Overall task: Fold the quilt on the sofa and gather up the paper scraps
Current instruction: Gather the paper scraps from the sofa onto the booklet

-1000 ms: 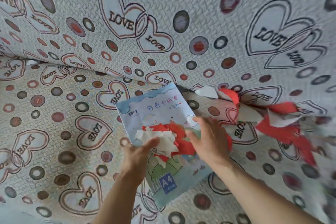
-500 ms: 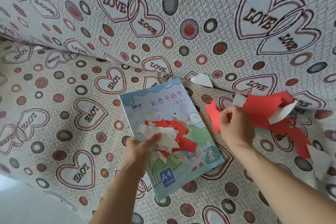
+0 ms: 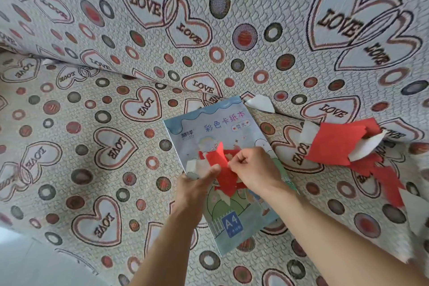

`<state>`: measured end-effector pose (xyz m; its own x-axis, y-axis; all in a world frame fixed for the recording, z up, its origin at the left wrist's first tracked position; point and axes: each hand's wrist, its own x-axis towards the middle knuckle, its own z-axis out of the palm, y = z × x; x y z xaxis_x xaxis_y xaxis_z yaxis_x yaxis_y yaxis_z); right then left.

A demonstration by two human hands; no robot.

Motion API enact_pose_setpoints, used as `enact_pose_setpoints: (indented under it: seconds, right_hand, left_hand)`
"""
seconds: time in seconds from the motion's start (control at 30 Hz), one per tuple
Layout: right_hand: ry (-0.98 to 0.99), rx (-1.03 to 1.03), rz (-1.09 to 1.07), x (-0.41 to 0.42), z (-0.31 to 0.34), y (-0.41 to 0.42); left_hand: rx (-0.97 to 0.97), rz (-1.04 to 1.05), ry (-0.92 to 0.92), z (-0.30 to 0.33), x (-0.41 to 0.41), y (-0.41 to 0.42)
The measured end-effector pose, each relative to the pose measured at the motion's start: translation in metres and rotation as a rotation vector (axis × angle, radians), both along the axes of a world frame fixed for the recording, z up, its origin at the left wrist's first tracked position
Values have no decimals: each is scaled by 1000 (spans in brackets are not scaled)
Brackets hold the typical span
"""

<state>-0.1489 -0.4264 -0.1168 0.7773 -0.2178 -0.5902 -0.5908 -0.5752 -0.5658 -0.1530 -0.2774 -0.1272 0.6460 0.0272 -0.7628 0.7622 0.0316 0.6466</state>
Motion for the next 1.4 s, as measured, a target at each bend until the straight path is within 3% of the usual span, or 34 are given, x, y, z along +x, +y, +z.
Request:
enact_pose_setpoints:
  seconds: [0.13, 0.27, 0.4, 0.6, 0.77, 0.87, 0.93, 1.07, 1.2, 1.4]
  right_hand:
    - [-35, -52, 54, 10, -2, -5]
    - [-193, -84, -333, 39, -18, -32]
    - [-210, -55, -642, 74, -48, -59]
    - [-164, -118, -671, 87, -63, -72]
    - [-245, -117, -665, 86, -69, -72]
    - [-351, 81, -720, 73, -49, -59]
    - [-289, 309, -750, 55, -28, -50]
    - [-78, 459, -522, 18, -3, -36]
    - [-27, 295, -225, -8, -9, -21]
    - [-46, 133, 17, -34, -19, -17]
  left_hand:
    - [28, 48, 69, -4, 2, -4]
    - [37, 81, 137, -12, 5, -5]
    - [68, 79, 127, -19, 6, -6]
    - [67, 106, 160, -19, 7, -9]
    - [61, 94, 160, -23, 6, -6]
    - [56, 106, 154, -23, 6, -7]
    - [43, 112, 155, -21, 6, -7]
    - [17, 119, 153, -16, 4, -10]
    - [-34, 166, 139, -11, -3, -15]
    - [-53, 228, 111, -8, -16, -26]
